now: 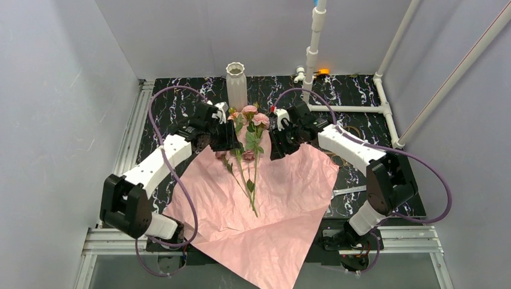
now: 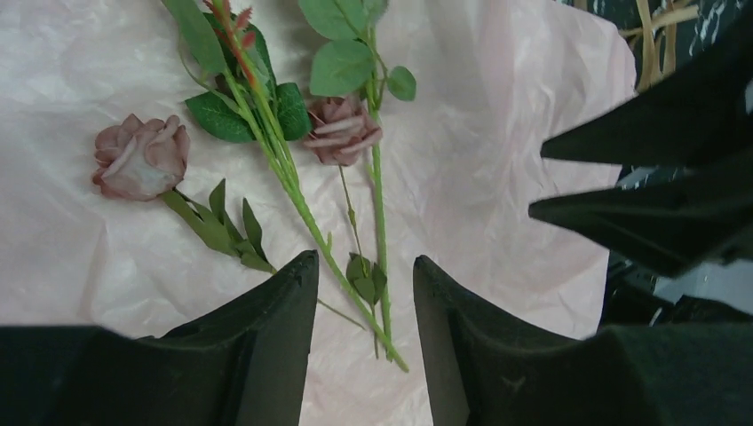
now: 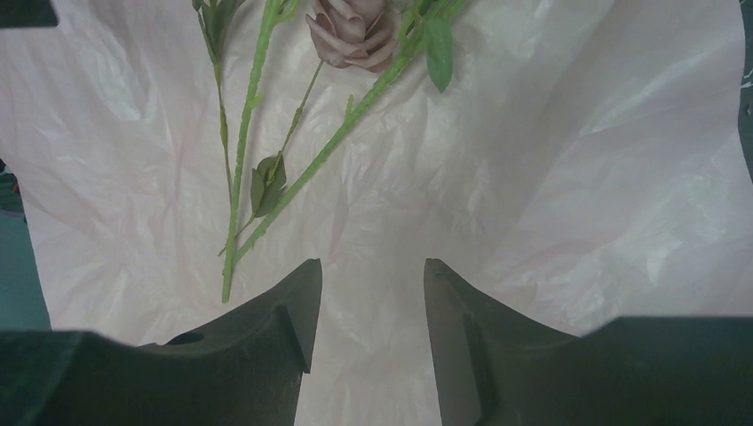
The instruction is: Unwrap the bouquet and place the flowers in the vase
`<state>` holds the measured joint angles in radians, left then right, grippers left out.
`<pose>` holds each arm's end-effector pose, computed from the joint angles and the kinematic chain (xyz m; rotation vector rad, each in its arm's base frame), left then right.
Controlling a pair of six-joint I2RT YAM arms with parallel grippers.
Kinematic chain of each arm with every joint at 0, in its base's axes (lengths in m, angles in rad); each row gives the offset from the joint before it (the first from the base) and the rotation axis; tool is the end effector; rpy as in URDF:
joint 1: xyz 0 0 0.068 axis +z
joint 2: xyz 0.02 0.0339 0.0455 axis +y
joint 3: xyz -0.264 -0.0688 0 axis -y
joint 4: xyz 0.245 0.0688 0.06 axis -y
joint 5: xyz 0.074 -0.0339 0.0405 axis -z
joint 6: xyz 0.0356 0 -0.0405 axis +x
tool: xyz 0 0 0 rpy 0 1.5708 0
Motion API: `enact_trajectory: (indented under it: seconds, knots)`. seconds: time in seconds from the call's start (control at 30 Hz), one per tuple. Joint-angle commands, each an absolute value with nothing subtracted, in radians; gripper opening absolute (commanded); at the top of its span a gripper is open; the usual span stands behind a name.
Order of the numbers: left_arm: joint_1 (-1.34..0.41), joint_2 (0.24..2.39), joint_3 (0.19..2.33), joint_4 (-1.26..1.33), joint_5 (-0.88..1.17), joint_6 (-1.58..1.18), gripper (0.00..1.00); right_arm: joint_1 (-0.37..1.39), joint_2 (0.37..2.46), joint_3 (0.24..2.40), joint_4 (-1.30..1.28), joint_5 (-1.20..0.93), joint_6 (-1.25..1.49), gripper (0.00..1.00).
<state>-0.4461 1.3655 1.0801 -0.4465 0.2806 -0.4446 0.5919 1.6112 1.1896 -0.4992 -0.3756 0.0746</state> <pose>0.2652 -0.1378 0.2882 0.1523 2.3898 -0.7637 0.2779 0.2025 0.2465 -0.8100 2.4233 0.7390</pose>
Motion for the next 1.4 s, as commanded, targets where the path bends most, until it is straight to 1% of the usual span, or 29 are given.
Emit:
enact_trajectory:
  seconds: [0.0, 0.07, 0.1, 0.2, 0.23, 0.3, 0.37, 0.63, 0.67, 0.73, 0.83, 0.87, 0.93, 0.97, 1.0, 1.23, 1.37]
  knots:
    - [-0.446, 1.430, 1.131, -0.416, 0.166, -0.580, 0.43, 0.598, 1.570, 1.185, -0.483, -0.354, 0.046, 0.54]
    - [-0.446, 1.479, 1.156, -0.434, 0.117, -0.596, 0.44, 0.599, 1.568, 1.179, -0.490, -0.344, 0.033, 0.54]
    - [-0.447, 1.500, 1.166, -0.438, 0.099, -0.598, 0.46, 0.599, 1.567, 1.178, -0.493, -0.341, 0.023, 0.54]
    - [-0.446, 1.556, 1.196, -0.449, 0.067, -0.609, 0.58, 0.598, 1.572, 1.181, -0.497, -0.340, 0.005, 0.54]
    - [-0.446, 1.575, 1.205, -0.448, 0.070, -0.610, 0.59, 0.598, 1.573, 1.183, -0.497, -0.340, 0.003, 0.54]
    - [-0.446, 1.613, 1.220, -0.433, 0.073, -0.610, 0.58, 0.598, 1.578, 1.186, -0.494, -0.341, 0.002, 0.54]
    - [-0.446, 1.652, 1.234, -0.420, 0.064, -0.612, 0.55, 0.598, 1.586, 1.189, -0.493, -0.341, 0.002, 0.54]
    - [-0.446, 1.802, 1.280, -0.387, 0.014, -0.600, 0.55, 0.598, 1.628, 1.191, -0.499, -0.321, -0.074, 0.54]
    - [-0.446, 1.818, 1.286, -0.391, -0.001, -0.599, 0.53, 0.598, 1.634, 1.189, -0.501, -0.318, -0.083, 0.54]
    - [-0.446, 1.842, 1.300, -0.399, -0.013, -0.592, 0.47, 0.598, 1.649, 1.185, -0.505, -0.305, -0.108, 0.53]
    - [-0.447, 1.837, 1.318, -0.422, -0.009, -0.594, 0.33, 0.598, 1.669, 1.171, -0.518, -0.274, -0.151, 0.51]
    - [-0.447, 1.822, 1.320, -0.431, -0.011, -0.595, 0.28, 0.598, 1.676, 1.167, -0.526, -0.262, -0.163, 0.50]
    - [-0.443, 1.784, 1.325, -0.461, -0.008, -0.597, 0.11, 0.598, 1.687, 1.164, -0.552, -0.240, -0.200, 0.48]
    - [-0.440, 1.760, 1.326, -0.475, -0.003, -0.596, 0.04, 0.598, 1.691, 1.158, -0.554, -0.230, -0.209, 0.48]
    - [-0.439, 1.737, 1.327, -0.490, -0.003, -0.592, 0.00, 0.598, 1.693, 1.154, -0.553, -0.221, -0.217, 0.48]
    - [-0.438, 1.562, 1.370, -0.576, 0.023, -0.587, 0.00, 0.598, 1.706, 1.165, -0.550, -0.211, -0.226, 0.47]
    - [-0.439, 1.428, 1.404, -0.586, 0.047, -0.528, 0.00, 0.598, 1.694, 1.172, -0.557, -0.230, -0.220, 0.46]
